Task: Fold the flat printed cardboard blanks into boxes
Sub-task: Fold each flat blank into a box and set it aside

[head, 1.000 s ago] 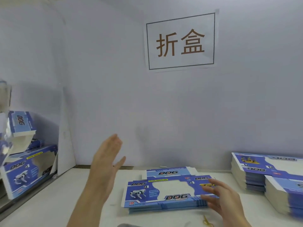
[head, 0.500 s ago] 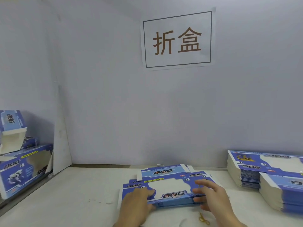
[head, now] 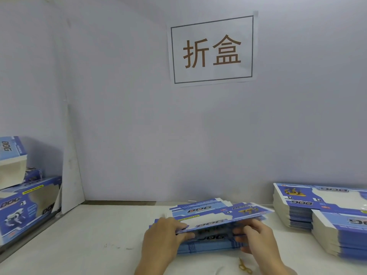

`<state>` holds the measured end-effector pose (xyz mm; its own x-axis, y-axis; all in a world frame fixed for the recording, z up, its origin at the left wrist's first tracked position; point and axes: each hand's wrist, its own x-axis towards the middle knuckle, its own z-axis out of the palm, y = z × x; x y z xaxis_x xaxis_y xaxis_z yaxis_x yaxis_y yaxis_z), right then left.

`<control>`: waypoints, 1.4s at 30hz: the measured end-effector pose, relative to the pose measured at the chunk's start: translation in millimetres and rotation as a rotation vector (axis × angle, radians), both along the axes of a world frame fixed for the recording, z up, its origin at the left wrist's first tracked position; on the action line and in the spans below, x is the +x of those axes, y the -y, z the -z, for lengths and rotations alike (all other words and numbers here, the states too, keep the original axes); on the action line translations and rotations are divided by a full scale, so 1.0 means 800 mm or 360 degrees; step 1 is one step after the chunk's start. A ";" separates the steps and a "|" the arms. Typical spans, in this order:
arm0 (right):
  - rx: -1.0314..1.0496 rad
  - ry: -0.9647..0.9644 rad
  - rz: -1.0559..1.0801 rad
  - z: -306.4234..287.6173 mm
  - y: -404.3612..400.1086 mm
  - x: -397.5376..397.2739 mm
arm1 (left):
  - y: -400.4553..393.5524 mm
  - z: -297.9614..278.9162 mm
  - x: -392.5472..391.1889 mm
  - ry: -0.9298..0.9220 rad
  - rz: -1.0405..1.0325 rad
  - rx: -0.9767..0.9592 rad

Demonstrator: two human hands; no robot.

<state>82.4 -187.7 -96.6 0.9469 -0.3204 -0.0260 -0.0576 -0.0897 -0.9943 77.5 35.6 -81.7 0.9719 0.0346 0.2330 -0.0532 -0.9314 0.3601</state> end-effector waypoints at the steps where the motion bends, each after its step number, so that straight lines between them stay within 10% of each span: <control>1: 0.0003 0.0004 -0.0002 0.000 0.000 0.001 | 0.001 -0.002 0.000 -0.0019 0.0036 -0.0006; 12: 0.0272 0.0213 -0.0185 -0.030 -0.005 -0.006 | 0.014 -0.037 -0.014 0.0779 -0.0132 -0.0145; 18: 0.1004 0.0296 -0.0759 -0.067 -0.024 -0.019 | 0.069 -0.064 -0.040 0.1150 0.0472 0.0066; 23: 0.0569 0.0458 -0.0060 -0.071 -0.011 -0.009 | 0.097 -0.044 -0.036 0.0157 0.0932 -0.0312; 32: 0.0248 0.0825 -0.0186 -0.096 0.017 -0.026 | 0.058 -0.063 -0.023 0.1140 0.0221 -0.1173; 37: 0.0275 0.0921 -0.0460 -0.106 0.011 -0.039 | 0.034 -0.084 -0.029 0.0530 0.0523 -0.2074; 42: 0.0128 0.1046 -0.0459 -0.103 0.003 -0.041 | 0.038 -0.086 -0.035 0.0526 0.0664 -0.2063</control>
<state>49.5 -190.1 -13.9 0.8214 -0.0762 0.5652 0.5697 0.0637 -0.8194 49.7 5.0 -13.1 0.8708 0.1243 0.4756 -0.4905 0.1550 0.8576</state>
